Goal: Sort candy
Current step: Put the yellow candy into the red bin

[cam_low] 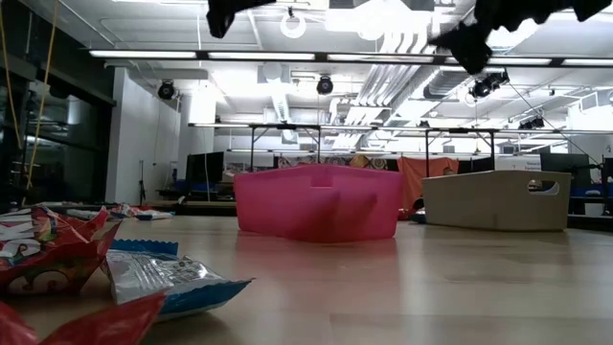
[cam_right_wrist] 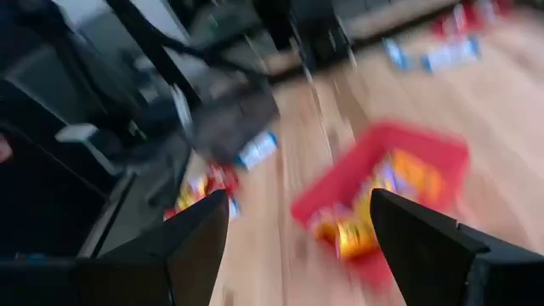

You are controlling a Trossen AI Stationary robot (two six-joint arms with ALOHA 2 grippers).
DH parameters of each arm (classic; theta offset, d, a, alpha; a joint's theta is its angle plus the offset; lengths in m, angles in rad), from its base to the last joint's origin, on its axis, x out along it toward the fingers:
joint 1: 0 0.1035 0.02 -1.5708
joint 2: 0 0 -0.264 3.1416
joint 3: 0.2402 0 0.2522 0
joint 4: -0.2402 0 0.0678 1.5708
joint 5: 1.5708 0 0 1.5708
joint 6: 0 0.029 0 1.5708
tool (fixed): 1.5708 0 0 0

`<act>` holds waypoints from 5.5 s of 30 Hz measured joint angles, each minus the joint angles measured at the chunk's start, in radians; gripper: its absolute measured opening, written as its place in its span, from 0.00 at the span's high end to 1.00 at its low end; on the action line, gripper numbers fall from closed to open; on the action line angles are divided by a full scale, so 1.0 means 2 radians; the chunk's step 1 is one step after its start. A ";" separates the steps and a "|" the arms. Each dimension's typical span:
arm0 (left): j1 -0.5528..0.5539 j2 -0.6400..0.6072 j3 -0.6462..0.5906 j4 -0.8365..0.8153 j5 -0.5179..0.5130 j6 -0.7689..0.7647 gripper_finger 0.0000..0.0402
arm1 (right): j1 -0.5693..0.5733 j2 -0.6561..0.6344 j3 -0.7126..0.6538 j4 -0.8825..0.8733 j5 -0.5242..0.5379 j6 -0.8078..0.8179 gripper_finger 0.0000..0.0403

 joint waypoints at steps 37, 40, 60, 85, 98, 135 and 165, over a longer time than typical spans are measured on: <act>-0.011 0.040 -0.186 0.316 -0.006 0.072 1.00 | 0.021 0.191 0.066 0.225 0.092 -0.129 0.96; -0.013 0.040 -0.190 0.318 -0.021 0.084 1.00 | 0.008 0.198 0.066 0.228 0.069 -0.127 0.99; -0.011 0.040 -0.189 0.323 -0.026 0.080 1.00 | 0.079 0.196 0.066 0.108 -0.141 0.269 0.93; -0.011 0.040 -0.189 0.322 -0.026 0.085 1.00 | 0.458 0.294 0.066 -0.183 -0.027 0.707 0.34; -0.011 0.040 -0.189 0.318 -0.027 0.085 1.00 | 0.458 0.415 0.068 -0.154 -0.093 0.709 0.34; -0.013 0.040 -0.189 0.389 -0.046 0.019 1.00 | 0.110 0.204 0.066 0.113 0.137 -0.065 0.98; -0.013 0.040 -0.188 0.421 -0.030 0.019 1.00 | 0.006 0.257 0.066 0.238 0.097 0.013 0.64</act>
